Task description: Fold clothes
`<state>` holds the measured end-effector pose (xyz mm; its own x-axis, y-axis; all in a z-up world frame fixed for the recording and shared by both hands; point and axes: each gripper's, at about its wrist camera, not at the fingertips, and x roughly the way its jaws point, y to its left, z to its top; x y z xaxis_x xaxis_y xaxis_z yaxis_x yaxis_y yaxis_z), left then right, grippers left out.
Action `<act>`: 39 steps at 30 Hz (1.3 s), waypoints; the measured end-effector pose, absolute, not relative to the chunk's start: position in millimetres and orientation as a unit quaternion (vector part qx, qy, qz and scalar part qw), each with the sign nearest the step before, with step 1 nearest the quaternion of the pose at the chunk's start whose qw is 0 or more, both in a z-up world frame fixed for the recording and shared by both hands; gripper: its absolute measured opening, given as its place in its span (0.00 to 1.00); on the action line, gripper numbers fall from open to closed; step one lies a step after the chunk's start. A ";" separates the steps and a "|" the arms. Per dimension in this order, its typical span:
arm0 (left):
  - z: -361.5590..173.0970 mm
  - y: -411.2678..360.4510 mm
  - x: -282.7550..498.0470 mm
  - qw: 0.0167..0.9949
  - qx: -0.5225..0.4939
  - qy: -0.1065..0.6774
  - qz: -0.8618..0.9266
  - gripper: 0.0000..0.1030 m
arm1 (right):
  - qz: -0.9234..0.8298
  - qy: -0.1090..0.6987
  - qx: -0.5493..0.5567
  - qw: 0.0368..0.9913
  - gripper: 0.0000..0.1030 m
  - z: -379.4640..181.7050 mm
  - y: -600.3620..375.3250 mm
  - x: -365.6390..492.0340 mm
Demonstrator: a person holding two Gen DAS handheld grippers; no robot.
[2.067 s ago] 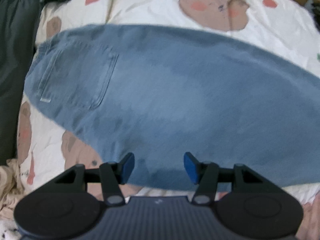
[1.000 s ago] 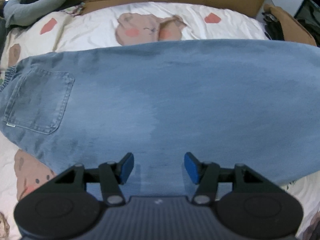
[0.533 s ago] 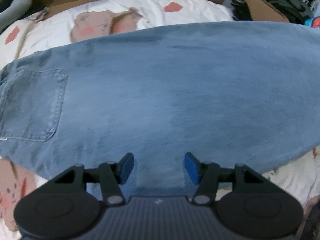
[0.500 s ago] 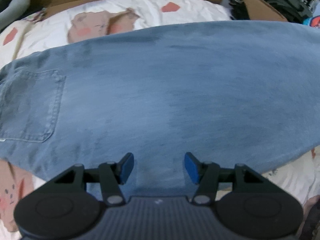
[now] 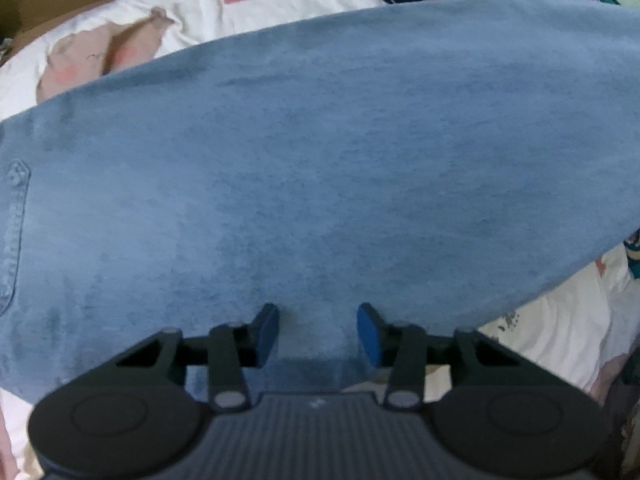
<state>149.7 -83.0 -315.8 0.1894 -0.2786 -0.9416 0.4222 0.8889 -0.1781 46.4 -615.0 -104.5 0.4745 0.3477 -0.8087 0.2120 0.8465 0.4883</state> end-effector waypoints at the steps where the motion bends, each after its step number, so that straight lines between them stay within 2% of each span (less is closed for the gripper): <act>1: -318.4 -80.7 149.3 0.767 0.057 0.596 -0.230 0.41 | 0.040 0.512 0.274 0.813 0.08 -106.7 -614.5 47.0; 6: -328.2 -74.7 147.9 0.760 0.049 0.598 -0.247 0.33 | 0.033 0.516 0.275 0.811 0.08 -119.9 -612.8 50.0; 8: -331.0 -74.1 147.3 0.756 0.047 0.599 -0.259 0.21 | 0.036 0.520 0.270 0.810 0.08 -124.4 -609.8 50.5; 13: -337.7 -70.4 147.6 0.749 0.059 0.603 -0.269 0.08 | 0.034 0.520 0.276 0.807 0.08 -134.0 -613.4 48.6; 29: -342.5 -51.9 218.8 0.795 0.026 0.563 -0.226 0.05 | 0.040 0.519 0.271 0.810 0.08 -140.0 -610.9 43.1; 39: -343.1 -70.4 272.3 0.812 0.001 0.554 -0.184 0.03 | 0.035 0.525 0.274 0.805 0.08 -151.2 -611.7 38.9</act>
<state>272.3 -70.4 -343.1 0.3196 -0.2975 -0.8996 0.2999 0.9324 -0.2018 38.9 -611.7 -151.2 0.4455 0.3442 -0.8265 0.2307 0.8478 0.4774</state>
